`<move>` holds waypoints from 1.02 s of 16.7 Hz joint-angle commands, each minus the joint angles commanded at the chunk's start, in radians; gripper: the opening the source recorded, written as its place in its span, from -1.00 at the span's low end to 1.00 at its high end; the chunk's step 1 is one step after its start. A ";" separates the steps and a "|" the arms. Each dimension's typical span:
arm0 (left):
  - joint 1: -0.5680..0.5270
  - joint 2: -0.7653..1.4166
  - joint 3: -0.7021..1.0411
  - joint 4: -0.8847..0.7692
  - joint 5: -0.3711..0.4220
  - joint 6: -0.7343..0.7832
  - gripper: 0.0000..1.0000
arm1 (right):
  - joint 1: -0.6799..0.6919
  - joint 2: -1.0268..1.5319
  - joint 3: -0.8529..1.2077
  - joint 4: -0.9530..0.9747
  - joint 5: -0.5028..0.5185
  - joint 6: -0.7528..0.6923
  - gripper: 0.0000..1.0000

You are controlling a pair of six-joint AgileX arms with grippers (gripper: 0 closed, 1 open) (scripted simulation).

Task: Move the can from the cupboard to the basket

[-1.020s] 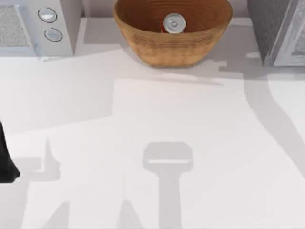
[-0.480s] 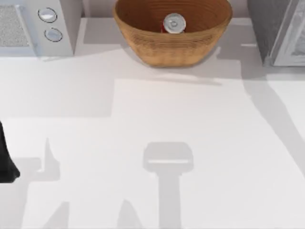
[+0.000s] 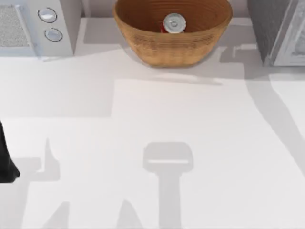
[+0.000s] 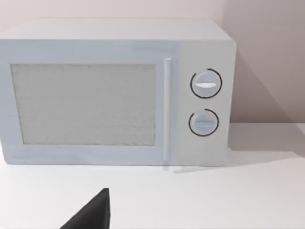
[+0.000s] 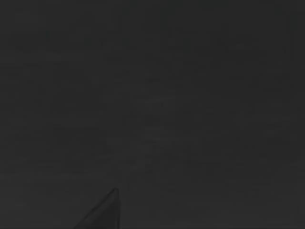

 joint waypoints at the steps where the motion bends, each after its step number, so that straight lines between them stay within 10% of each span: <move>1: 0.000 0.000 0.000 0.000 0.000 0.000 1.00 | -0.007 -0.034 -0.039 0.011 -0.010 0.001 1.00; 17: 0.000 0.000 0.000 0.000 0.000 0.000 1.00 | -0.268 -1.096 -1.495 0.303 -0.305 -0.006 1.00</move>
